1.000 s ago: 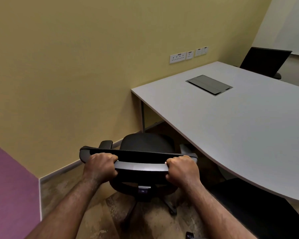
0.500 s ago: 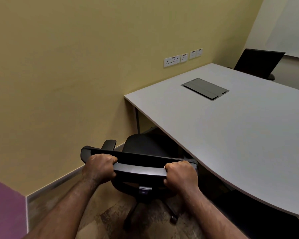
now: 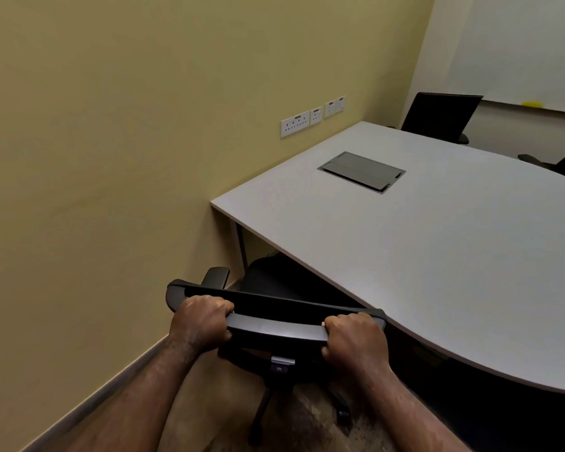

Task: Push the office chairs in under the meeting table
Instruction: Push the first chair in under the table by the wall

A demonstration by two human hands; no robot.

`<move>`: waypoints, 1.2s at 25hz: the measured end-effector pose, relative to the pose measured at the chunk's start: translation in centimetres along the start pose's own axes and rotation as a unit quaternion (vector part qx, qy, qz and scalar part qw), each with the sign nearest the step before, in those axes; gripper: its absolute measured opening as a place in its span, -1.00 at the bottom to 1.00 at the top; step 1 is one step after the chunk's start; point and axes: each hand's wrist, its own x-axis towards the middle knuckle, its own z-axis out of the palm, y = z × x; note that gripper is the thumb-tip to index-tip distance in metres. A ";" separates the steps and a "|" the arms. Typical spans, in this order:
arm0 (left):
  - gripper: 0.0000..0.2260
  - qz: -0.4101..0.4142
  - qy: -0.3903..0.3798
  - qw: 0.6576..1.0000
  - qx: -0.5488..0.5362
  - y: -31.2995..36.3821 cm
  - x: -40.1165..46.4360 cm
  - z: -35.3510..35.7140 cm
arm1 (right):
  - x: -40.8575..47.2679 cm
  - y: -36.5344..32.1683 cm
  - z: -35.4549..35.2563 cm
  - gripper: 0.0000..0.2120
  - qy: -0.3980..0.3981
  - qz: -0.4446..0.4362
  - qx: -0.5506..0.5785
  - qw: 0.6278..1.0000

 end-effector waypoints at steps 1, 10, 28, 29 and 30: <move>-0.88 0.007 0.001 1.000 -0.002 -0.7 0.8 0.2 | 0.5 -0.5 0.0 -0.91 0.003 0.011 -0.004 1.000; -0.87 0.054 0.009 0.998 -0.010 -5.0 6.8 1.4 | 5.3 -2.4 0.5 -0.90 0.007 0.056 -0.007 0.998; -0.75 0.130 0.030 0.991 -0.013 -11.2 15.1 2.5 | 11.8 -5.8 1.1 -0.88 0.018 0.099 -0.006 0.995; -0.74 0.135 0.028 0.990 -0.012 -11.8 15.4 2.5 | 12.1 -6.5 1.3 -0.89 0.018 0.103 -0.004 0.994; -0.74 0.141 0.026 0.990 -0.011 -12.4 15.8 2.6 | 12.4 -7.0 1.3 -0.90 0.020 0.108 -0.004 0.994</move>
